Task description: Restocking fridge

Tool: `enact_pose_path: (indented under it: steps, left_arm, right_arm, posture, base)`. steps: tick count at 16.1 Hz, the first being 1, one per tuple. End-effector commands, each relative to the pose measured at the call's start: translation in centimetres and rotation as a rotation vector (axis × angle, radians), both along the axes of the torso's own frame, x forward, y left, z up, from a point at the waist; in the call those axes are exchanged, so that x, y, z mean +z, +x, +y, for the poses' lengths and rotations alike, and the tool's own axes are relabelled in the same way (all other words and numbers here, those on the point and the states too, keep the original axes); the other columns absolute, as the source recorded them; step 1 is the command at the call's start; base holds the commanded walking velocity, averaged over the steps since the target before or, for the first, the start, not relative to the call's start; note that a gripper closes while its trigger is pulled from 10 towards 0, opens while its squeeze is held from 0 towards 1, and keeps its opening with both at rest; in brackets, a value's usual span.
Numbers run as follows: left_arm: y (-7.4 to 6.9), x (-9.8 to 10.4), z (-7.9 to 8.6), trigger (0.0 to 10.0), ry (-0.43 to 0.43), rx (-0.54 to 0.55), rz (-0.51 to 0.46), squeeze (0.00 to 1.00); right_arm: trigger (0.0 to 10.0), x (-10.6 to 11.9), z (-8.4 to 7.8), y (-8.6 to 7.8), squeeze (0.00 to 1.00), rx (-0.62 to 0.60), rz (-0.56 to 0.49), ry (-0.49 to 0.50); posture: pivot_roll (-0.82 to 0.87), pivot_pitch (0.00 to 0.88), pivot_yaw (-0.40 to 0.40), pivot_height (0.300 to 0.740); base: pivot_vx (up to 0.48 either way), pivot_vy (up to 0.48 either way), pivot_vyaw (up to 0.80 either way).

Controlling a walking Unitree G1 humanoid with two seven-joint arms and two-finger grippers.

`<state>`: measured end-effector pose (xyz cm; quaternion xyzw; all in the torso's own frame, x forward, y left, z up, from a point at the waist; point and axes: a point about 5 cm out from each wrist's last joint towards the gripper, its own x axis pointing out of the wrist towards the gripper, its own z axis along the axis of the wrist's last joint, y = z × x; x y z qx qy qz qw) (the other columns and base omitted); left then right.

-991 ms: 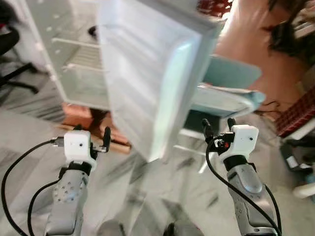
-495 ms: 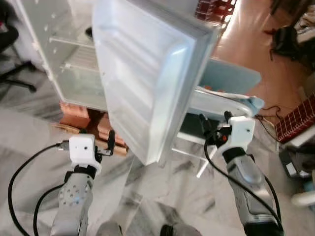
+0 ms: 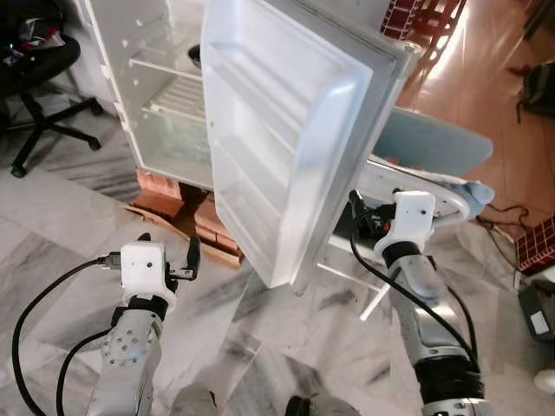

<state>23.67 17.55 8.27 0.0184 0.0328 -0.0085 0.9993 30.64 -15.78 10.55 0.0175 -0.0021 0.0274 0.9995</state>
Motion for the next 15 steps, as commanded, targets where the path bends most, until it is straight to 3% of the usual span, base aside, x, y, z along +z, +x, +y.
enact_pose_path:
  steps: [1, 4, 7, 10, 12, 13, 15]
  left_arm:
    - [0.0, -0.3, 0.0, 10.0, 0.010, 0.006, 0.023, 0.00]
    - [-0.3, -0.8, 0.0, 10.0, 0.016, 0.005, 0.054, 0.00]
    - [-0.2, -0.7, 0.1, 10.0, 0.025, 0.018, 0.059, 0.00]
    - [-0.4, -1.0, 0.0, 10.0, 0.016, 0.022, 0.074, 0.00]
    - [-0.4, -1.0, -0.1, 10.0, 0.019, 0.019, 0.076, 0.00]
    - [-0.4, -1.0, 0.0, 10.0, 0.020, 0.022, 0.076, 0.00]
    - [-0.5, -0.9, 0.1, 10.0, 0.020, 0.026, 0.076, 0.00]
  right_arm:
    - [10.0, -0.1, 0.2, 0.3, 0.00, 0.006, 0.012, 0.033]
    - [10.0, 1.2, 1.7, 2.2, 0.00, 0.012, -0.024, 0.060]
    - [10.0, 2.3, 1.9, 3.9, 0.00, -0.030, -0.040, 0.082]
    - [10.0, 4.8, 4.1, 5.5, 0.00, 0.104, -0.108, 0.200]
    - [10.0, 7.4, 7.4, 4.9, 0.00, 0.337, -0.192, 0.331]
    - [10.0, 8.5, 9.5, 3.2, 0.00, 0.548, -0.216, 0.427]
    - [10.0, 9.8, 11.5, -0.5, 0.00, 0.870, -0.228, 0.541]
  posture:
    - [0.10, 0.118, -0.100, 0.740]
    - [0.10, 0.118, -0.093, 0.740]
    - [0.11, 0.118, -0.095, 0.740]
    - [0.12, 0.123, -0.092, 0.740]
    - [0.12, 0.123, -0.091, 0.740]
    - [0.12, 0.126, -0.094, 0.740]
    - [0.12, 0.131, -0.094, 0.740]
  base:
    - [0.000, 0.000, 0.00]
    - [0.000, 0.000, 0.00]
    - [0.000, 0.000, 0.00]
    - [0.000, 0.000, 0.00]
    - [0.000, 0.000, 0.00]
    - [0.000, 0.000, 0.00]
    - [0.000, 0.000, 0.00]
